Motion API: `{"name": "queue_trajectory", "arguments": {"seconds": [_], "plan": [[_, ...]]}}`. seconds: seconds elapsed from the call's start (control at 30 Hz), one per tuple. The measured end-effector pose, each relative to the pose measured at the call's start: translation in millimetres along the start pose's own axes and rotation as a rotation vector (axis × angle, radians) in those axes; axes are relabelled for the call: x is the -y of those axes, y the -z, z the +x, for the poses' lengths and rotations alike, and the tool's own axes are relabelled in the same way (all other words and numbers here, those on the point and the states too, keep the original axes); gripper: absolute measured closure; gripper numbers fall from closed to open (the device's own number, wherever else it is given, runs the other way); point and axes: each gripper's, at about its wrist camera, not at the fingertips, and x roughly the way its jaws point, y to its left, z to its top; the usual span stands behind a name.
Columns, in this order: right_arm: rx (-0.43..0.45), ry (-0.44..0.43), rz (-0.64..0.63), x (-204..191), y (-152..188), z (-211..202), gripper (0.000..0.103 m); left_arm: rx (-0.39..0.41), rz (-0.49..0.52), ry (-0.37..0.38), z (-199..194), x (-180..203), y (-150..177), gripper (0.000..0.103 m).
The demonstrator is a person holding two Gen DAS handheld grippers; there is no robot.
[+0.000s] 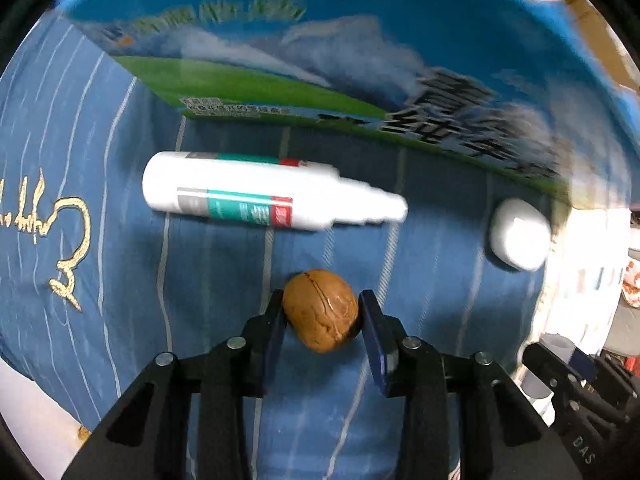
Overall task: Organize rigid objects
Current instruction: 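Grasp the brown walnut with the left tool, then carry the walnut and translucent cup into the box and release them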
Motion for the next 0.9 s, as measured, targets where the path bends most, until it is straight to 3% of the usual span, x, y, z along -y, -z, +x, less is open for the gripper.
{"name": "queue_trajectory", "arguments": {"seconds": [0.3,0.53,0.67,0.9], "plan": [[0.075,-0.085,-0.044,-13,12,-61,0.069,0.153,0.053,0.103,-104,27,40,0.07],[0.177,-0.114,-0.082,-27,-3,-133,0.069,0.268,0.09,0.077,-183,9,1,0.07],[0.222,-0.108,-0.1,-38,-17,-158,0.069,0.302,0.103,0.069,-198,-1,-16,0.07],[0.228,-0.138,-0.104,-44,-46,-168,0.069,0.316,0.104,0.073,-194,-2,-39,0.07]]}}
